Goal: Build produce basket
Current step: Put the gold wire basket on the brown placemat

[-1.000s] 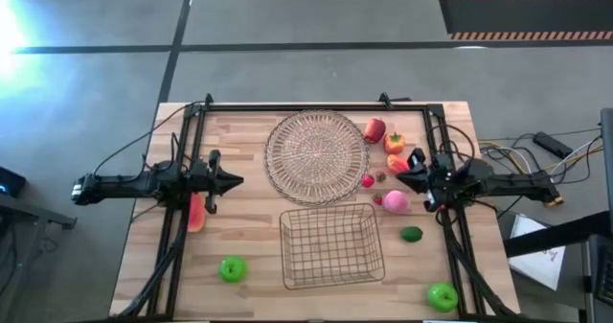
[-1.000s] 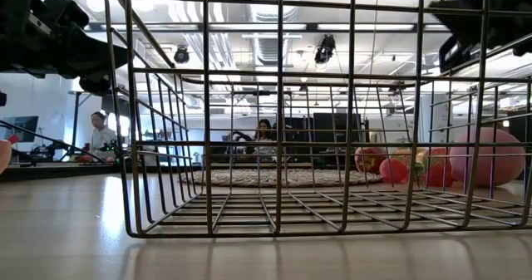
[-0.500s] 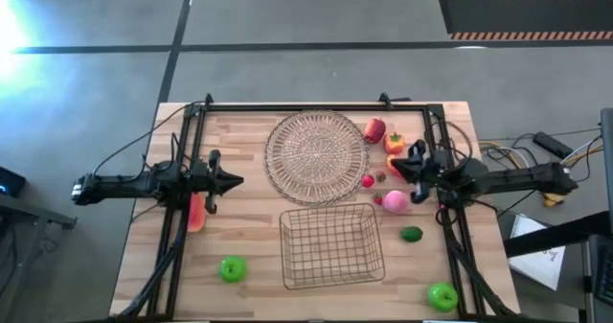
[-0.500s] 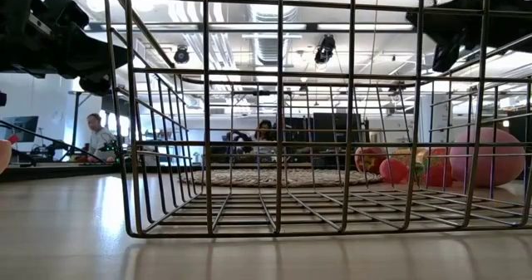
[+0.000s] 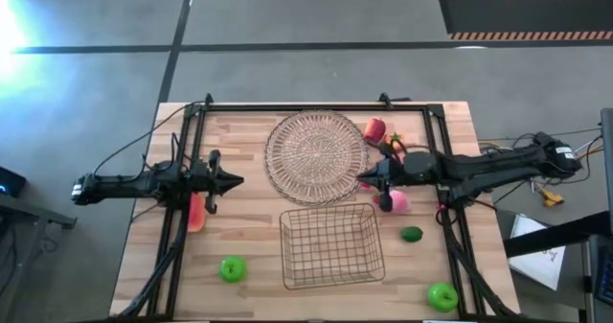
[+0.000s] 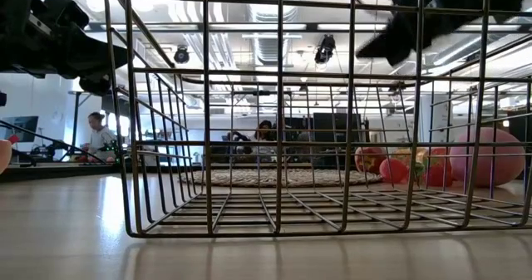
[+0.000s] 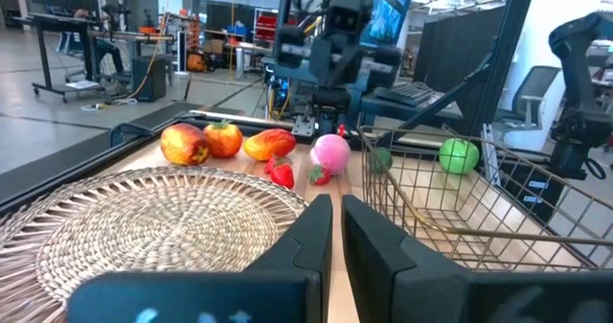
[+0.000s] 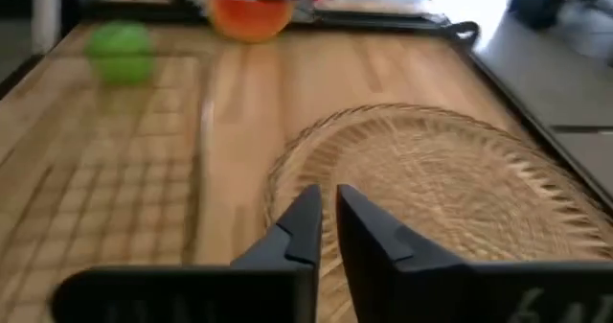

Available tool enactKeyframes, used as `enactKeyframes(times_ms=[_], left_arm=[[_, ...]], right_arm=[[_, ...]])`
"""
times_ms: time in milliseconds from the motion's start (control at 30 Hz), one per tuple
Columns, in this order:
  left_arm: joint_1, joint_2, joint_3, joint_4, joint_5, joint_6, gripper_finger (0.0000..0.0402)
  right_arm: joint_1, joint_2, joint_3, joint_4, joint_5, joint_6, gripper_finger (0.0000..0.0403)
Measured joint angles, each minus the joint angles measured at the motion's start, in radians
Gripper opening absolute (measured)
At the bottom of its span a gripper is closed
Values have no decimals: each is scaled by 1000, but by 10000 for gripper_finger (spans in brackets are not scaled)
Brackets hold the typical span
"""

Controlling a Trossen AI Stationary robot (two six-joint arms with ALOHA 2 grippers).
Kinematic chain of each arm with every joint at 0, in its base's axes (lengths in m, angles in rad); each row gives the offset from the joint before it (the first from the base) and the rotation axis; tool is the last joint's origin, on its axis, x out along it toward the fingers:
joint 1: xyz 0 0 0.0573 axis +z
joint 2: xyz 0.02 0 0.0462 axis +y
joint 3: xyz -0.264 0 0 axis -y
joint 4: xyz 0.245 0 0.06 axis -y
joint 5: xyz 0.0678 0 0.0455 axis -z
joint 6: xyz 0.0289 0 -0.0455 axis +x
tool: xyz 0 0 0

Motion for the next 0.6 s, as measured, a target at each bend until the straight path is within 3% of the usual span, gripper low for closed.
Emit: enactKeyframes(times_ms=[133, 433, 533, 600], left_arm=[[0, 0, 0, 10, 0, 0, 11], [0, 5, 0, 9, 0, 0, 11], [0, 4, 0, 8, 0, 0, 11], [0, 7, 0, 8, 0, 0, 11]], right_arm=[[46, 86, 110, -106, -77, -8, 75], [251, 305, 305, -189, -82, 51, 189], [326, 384, 373, -185, -39, 74, 212], [371, 441, 425, -229, 59, 94, 223]])
